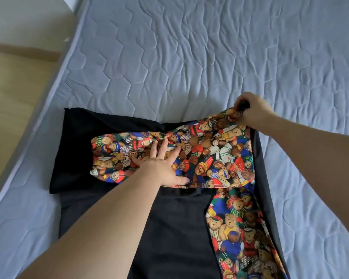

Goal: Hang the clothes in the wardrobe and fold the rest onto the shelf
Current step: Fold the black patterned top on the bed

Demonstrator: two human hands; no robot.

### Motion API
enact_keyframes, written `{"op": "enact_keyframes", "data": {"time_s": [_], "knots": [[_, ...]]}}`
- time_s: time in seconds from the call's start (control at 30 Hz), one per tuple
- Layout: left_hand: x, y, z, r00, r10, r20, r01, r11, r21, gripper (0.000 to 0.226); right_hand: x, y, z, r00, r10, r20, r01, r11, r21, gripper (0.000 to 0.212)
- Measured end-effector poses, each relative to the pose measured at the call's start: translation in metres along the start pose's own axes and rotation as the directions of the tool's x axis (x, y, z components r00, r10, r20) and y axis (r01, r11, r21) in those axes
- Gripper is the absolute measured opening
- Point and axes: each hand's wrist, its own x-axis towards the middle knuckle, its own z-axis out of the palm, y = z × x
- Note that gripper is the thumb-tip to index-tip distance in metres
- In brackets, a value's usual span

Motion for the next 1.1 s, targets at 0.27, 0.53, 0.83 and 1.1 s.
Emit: {"op": "enact_keyframes", "data": {"time_s": [0.27,0.53,0.83,1.1], "knots": [[0.004,0.002,0.022,0.994,-0.003,-0.108,0.002,1.0,-0.013,0.111,-0.068,0.046,0.044,0.98,0.189,-0.061,-0.173,0.963,0.206,0.059],[-0.009,0.058,-0.038,0.672,0.228,-0.705,-0.232,0.968,0.092,0.059,-0.117,0.087,0.045,0.896,0.367,0.251,-0.404,0.907,0.118,0.06],[0.056,0.182,-0.128,0.859,0.173,-0.482,-0.304,0.93,-0.206,0.064,-0.11,0.105,0.043,0.904,0.267,0.334,-0.278,0.961,-0.016,0.034],[0.081,0.194,-0.087,0.688,0.052,-0.724,-0.43,0.833,-0.349,0.023,-0.125,0.144,0.035,0.758,0.324,0.567,-0.647,0.486,0.587,0.05]]}}
